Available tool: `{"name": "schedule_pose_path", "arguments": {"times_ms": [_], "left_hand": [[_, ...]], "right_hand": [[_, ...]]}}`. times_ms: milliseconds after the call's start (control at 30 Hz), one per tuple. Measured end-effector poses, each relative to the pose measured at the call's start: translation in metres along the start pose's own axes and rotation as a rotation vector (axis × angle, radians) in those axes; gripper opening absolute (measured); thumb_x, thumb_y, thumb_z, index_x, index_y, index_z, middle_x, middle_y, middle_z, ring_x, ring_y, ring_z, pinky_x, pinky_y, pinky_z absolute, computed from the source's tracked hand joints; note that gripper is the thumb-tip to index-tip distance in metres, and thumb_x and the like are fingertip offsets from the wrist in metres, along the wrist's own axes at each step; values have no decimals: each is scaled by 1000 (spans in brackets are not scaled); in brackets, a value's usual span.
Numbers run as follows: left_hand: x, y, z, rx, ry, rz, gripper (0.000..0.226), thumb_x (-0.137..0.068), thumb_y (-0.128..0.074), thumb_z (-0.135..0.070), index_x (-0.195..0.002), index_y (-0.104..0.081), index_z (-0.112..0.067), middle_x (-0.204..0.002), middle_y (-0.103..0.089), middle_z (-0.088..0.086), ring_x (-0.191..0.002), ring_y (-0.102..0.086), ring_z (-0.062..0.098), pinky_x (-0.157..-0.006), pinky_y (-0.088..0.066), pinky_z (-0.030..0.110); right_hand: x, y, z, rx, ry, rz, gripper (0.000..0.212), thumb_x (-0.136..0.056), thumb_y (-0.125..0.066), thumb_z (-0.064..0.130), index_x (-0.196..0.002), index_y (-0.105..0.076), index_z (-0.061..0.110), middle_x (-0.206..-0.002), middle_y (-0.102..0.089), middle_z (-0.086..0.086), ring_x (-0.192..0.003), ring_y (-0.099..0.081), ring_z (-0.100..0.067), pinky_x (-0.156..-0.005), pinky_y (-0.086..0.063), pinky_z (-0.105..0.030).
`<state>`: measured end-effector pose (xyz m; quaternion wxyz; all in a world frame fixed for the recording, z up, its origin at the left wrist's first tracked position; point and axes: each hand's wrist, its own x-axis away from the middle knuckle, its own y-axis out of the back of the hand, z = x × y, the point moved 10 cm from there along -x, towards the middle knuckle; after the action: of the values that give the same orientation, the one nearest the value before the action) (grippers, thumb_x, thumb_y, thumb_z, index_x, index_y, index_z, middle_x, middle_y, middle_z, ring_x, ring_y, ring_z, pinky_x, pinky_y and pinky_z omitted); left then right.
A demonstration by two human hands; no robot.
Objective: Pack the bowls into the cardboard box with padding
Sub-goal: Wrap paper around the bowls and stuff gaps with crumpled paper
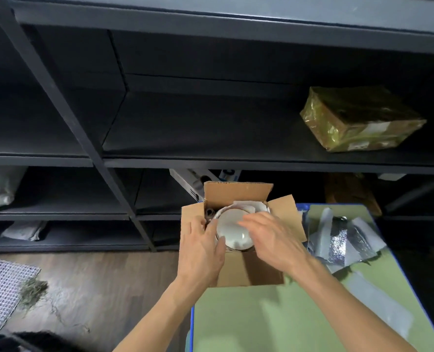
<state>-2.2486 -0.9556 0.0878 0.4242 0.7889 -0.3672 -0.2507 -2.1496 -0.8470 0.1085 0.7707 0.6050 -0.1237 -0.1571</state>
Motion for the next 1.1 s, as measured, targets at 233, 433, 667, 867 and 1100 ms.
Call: {"name": "schedule_pose_path", "arguments": {"times_ms": [233, 433, 667, 867, 1100], "left_hand": [[7, -23, -64, 110, -191, -19, 34, -93, -44, -33, -110, -66, -14, -95, -57, 6, -84, -55, 29, -70, -51, 45], [15, -55, -122, 237, -219, 143, 29, -98, -42, -36, -108, -64, -22, -93, -62, -4, -89, -54, 18, -78, -45, 37], [28, -103, -190, 190, -307, 227, 21, -99, -46, -35, -112, -60, -26, -95, -65, -7, -85, -62, 17, -72, -49, 37], [38, -164, -214, 116, -304, 383, 37, -96, -39, -40, -121, -60, -23, -105, -64, 1, -95, -63, 25, -81, -51, 39], [33, -198, -203, 32, -214, 407, 38, -95, -46, -33, -127, -57, -17, -111, -58, 6, -99, -59, 30, -86, -48, 38]], "right_hand": [[51, 19, -36, -145, -88, -134, 31, -94, -55, 8, -118, -68, 22, -111, -63, 11, -106, -56, -17, -86, -51, -36], [93, 33, -66, -222, -172, -131, 14, -99, -51, 34, -104, -64, 31, -96, -59, 14, -92, -54, -9, -72, -49, -29], [152, 11, -151, -183, -358, -1, 15, -100, -47, 34, -93, -59, 29, -89, -57, 9, -90, -57, -15, -70, -45, -32], [208, -21, -221, -205, -558, 124, 21, -99, -49, 31, -112, -65, 33, -114, -62, 12, -113, -56, -13, -87, -49, -35], [225, -38, -262, -241, -626, 193, 36, -100, -50, 30, -136, -55, 28, -134, -56, 9, -125, -51, -14, -96, -44, -30]]}}
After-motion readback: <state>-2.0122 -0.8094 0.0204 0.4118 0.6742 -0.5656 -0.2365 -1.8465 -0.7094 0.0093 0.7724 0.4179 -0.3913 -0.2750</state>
